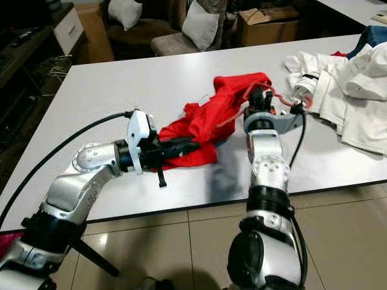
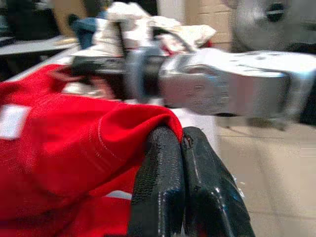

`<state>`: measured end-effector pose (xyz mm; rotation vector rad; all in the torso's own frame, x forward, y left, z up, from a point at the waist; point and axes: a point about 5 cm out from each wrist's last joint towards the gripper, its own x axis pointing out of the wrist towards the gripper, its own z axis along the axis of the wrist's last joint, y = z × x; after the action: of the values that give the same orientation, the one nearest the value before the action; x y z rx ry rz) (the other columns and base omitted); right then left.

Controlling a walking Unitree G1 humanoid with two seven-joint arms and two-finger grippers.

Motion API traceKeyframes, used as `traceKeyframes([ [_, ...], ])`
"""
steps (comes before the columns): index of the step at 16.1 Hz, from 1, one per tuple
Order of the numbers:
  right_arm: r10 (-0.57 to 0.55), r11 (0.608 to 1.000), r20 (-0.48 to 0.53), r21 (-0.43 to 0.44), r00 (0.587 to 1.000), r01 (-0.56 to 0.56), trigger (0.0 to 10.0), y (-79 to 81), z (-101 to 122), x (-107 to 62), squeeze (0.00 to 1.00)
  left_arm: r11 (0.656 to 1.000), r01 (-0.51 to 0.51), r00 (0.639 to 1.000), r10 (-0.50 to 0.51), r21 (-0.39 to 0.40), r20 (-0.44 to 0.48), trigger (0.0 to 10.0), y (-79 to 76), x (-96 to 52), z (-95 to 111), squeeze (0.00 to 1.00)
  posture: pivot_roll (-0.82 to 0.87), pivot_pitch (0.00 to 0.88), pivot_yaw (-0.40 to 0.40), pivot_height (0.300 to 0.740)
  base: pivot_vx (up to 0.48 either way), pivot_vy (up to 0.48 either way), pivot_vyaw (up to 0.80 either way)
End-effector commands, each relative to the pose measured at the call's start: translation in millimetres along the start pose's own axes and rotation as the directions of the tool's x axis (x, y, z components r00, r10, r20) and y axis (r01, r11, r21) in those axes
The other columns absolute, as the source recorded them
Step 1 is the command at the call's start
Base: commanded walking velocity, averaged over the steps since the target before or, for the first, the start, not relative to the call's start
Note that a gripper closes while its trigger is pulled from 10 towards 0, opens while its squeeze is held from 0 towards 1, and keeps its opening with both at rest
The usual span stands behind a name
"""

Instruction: Hang hanger

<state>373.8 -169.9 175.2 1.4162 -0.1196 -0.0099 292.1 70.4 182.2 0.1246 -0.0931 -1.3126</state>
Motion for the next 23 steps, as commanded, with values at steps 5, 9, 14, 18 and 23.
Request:
traceKeyframes([
  [5, 0.054, 0.992, -0.084, -0.108, 0.995, -0.063, 10.0, 14.0, -19.8, 1.1, 0.00, 0.995, -0.096, 0.995, 0.096, 0.016, -0.027, 10.0, 4.7, 19.8, -0.8, 0.00, -0.19, 0.000, 0.103, 0.740, 0.000, 0.000, 0.00],
  [9, 0.122, 0.990, -0.055, -0.069, 0.991, -0.125, 10.0, 20.5, -10.6, 0.3, 0.00, 1.000, 0.026, 0.998, -0.026, -0.004, -0.054, 10.0, -8.4, 10.9, 2.8, 1.00, -0.19, 0.000, 0.110, 0.740, 0.000, 0.000, 0.00],
  [14, 0.102, 0.983, -0.041, -0.146, 0.994, -0.107, 10.0, 17.0, 1.3, 3.3, 0.00, 0.997, 0.063, 0.998, -0.063, -0.034, -0.023, 10.0, -12.0, 5.3, 10.5, 1.00, -0.17, 0.000, 0.097, 0.740, 0.000, 0.000, 0.00],
  [18, 0.117, 0.961, -0.064, -0.244, 0.991, -0.129, 10.0, 11.6, 14.3, -4.3, 0.00, 0.994, -0.066, 0.997, 0.068, -0.084, 0.023, 10.0, 0.2, -19.9, 13.3, 1.00, -0.17, 0.000, 0.097, 0.740, 0.000, 0.000, 0.00],
  [23, 0.229, 0.932, -0.147, -0.253, 0.962, -0.261, 10.0, 17.0, 18.4, -31.3, 0.00, 0.900, -0.373, 0.920, 0.391, -0.223, 0.038, 10.0, 22.1, -57.1, 2.7, 0.00, -0.16, 0.000, 0.095, 0.740, 0.000, 0.000, 0.00],
])
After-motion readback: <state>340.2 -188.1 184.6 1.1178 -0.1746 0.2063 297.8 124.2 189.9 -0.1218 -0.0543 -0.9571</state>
